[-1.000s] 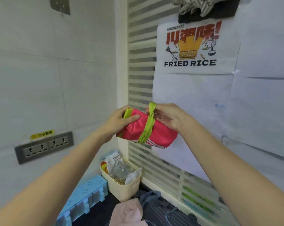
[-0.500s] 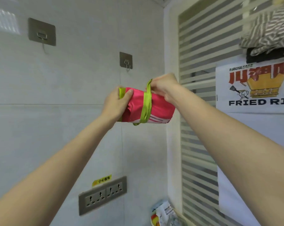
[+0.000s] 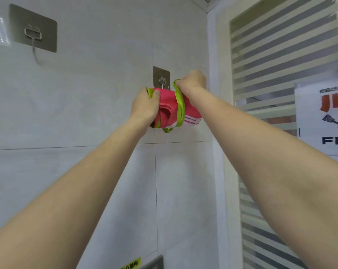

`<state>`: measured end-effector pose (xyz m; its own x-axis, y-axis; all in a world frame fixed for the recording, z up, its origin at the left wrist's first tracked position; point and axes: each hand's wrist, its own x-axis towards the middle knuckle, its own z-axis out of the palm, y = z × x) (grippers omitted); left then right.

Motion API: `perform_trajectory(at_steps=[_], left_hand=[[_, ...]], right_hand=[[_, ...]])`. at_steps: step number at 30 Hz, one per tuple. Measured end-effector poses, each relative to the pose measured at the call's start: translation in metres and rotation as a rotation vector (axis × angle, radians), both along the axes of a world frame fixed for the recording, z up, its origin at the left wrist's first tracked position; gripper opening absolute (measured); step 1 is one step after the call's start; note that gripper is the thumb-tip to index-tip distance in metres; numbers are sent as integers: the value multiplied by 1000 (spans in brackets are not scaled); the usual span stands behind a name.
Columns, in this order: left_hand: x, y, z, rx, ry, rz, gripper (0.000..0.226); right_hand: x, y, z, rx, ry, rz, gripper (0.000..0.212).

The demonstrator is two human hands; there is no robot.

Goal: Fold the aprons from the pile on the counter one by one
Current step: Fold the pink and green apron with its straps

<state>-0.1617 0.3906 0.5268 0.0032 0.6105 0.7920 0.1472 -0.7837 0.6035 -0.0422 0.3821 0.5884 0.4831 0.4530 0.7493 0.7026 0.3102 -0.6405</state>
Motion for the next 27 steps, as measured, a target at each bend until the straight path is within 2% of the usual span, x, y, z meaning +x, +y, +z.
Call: perform_trajectory(at_steps=[4,6,7,9,11,13,16,18,20,24,27], left_hand=[[6,19,7,-50,-10,3,31],[4,22,7,-71,-18,-65,57],[3,25,7,-61,6,-78,74],[2,31,1,-26,115,-9,85],[0,44,-7,37,205,140,85],[-1,45,-15,115,240,237,79],[3,43,-30,172,312,355,65],[5,40,-38,177,290,400,56],[7,37,-45,180,266,422,50],[12,36,-53,175,326,525,43],[11,39,-54,202,523,795,39]], right_hand=[[0,27,7,-10,-50,-22,23],[-2,40,9,-33,-102,-9,29],[-3,46,11,-40,-146,1,25],[-9,57,11,-65,-235,20,14],[-12,63,6,-100,-278,44,20],[-8,64,-5,-84,-221,119,9],[0,63,-34,136,-22,238,6],[5,64,-57,321,51,175,11],[9,66,-81,341,-3,28,24],[13,77,-110,50,-303,46,47],[19,80,-112,-162,-374,60,53]])
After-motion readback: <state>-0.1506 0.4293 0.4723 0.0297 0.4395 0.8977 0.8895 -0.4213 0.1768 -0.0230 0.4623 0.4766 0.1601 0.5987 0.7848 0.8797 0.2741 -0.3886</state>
